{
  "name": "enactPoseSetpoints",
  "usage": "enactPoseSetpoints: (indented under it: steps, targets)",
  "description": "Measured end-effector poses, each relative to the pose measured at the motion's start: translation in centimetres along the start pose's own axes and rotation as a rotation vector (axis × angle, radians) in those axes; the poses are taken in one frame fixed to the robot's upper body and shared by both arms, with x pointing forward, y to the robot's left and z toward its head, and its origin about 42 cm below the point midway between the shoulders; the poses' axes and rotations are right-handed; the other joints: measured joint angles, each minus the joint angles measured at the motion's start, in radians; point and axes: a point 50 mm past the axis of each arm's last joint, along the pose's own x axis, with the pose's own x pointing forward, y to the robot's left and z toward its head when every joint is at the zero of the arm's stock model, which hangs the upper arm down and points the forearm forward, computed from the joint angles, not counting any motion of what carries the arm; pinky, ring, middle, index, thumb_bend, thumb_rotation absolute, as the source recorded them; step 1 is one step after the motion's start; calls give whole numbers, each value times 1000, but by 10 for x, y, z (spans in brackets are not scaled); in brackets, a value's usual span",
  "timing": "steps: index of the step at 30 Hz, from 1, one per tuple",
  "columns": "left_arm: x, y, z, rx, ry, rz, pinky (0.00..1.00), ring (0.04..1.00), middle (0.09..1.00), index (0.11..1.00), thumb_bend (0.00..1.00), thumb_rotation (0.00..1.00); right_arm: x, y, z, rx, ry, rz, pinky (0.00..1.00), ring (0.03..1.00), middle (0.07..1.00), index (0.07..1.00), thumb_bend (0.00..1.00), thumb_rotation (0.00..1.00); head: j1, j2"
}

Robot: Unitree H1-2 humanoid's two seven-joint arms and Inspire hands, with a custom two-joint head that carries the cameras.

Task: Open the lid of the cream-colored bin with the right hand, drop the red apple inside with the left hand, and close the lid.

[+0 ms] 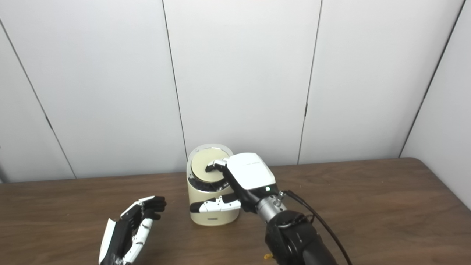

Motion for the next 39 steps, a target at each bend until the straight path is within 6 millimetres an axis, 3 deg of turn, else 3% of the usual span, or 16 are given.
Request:
enactPoseSetpoints:
  steps: [8, 14, 26, 28, 31, 36, 39]
  targets:
    - [-4, 2, 1, 5, 5, 5, 621, 682, 693, 704, 345, 772, -2, 3, 5, -44, -15, 2, 784, 768, 762, 743, 859, 867, 0, 6]
    - [-5, 2, 1, 6, 6, 5, 619, 679, 690, 703, 346, 787, -6, 9, 11, -155, -35, 0, 826, 787, 759, 744, 870, 892, -2, 5]
    - [-5, 3, 1, 7, 8, 6, 621, 681, 693, 703, 333, 764, -8, 11, 18, -222, -54, -13, 778, 739, 708, 690, 872, 903, -2, 5]
    - [-5, 3, 1, 7, 8, 6, 622, 683, 694, 703, 334, 763, -7, 11, 19, -220, -58, -25, 764, 728, 704, 681, 875, 869, -2, 5]
    - [-5, 3, 0, 8, 8, 6, 621, 682, 693, 702, 337, 765, -10, 14, 18, -199, -58, -45, 766, 741, 733, 708, 866, 876, -2, 8]
    - [-5, 3, 0, 8, 10, 6, 625, 687, 700, 707, 348, 771, -14, 25, 11, -165, -83, -123, 668, 702, 711, 698, 860, 879, -6, 0]
    - [-3, 2, 0, 9, 10, 6, 632, 692, 702, 709, 349, 780, -17, 30, 7, -147, -99, -163, 743, 778, 779, 764, 835, 873, -8, -5]
